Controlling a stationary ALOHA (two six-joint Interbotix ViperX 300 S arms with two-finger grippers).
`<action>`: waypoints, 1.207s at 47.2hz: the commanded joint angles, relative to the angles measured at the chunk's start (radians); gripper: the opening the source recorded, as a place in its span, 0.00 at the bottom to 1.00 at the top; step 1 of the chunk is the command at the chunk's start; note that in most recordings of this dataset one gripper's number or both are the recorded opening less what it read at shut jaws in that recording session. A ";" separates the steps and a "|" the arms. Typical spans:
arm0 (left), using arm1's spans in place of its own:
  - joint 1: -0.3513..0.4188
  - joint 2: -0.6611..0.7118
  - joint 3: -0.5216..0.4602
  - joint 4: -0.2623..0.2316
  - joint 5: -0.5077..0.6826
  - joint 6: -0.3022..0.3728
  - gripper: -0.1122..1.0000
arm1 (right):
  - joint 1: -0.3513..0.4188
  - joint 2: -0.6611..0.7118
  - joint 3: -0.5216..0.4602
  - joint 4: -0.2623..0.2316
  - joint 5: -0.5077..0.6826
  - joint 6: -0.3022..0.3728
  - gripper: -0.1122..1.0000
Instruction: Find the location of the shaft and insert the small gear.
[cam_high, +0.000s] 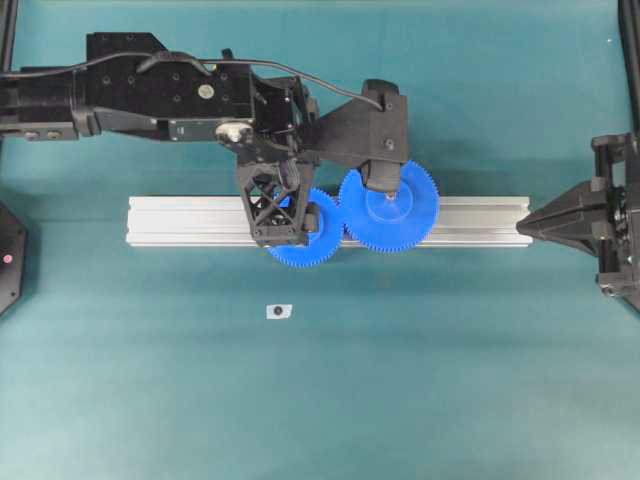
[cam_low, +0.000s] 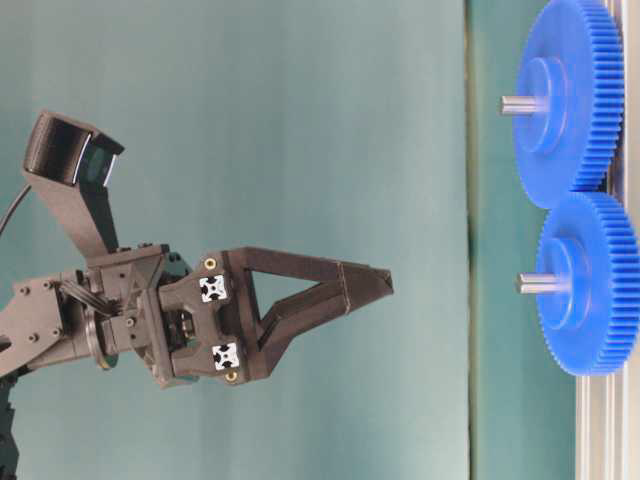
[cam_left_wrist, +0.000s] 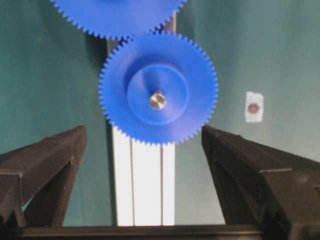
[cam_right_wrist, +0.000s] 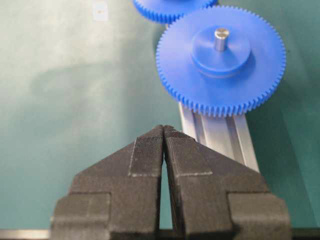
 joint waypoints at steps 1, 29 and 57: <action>-0.005 -0.038 -0.034 0.003 -0.002 0.000 0.91 | -0.002 0.005 -0.011 0.000 -0.012 0.011 0.13; -0.012 -0.040 -0.058 0.003 -0.002 -0.002 0.91 | -0.002 0.005 -0.011 0.000 -0.014 0.011 0.13; -0.025 -0.040 -0.061 0.002 0.014 -0.003 0.91 | -0.002 0.005 -0.011 0.000 -0.014 0.011 0.13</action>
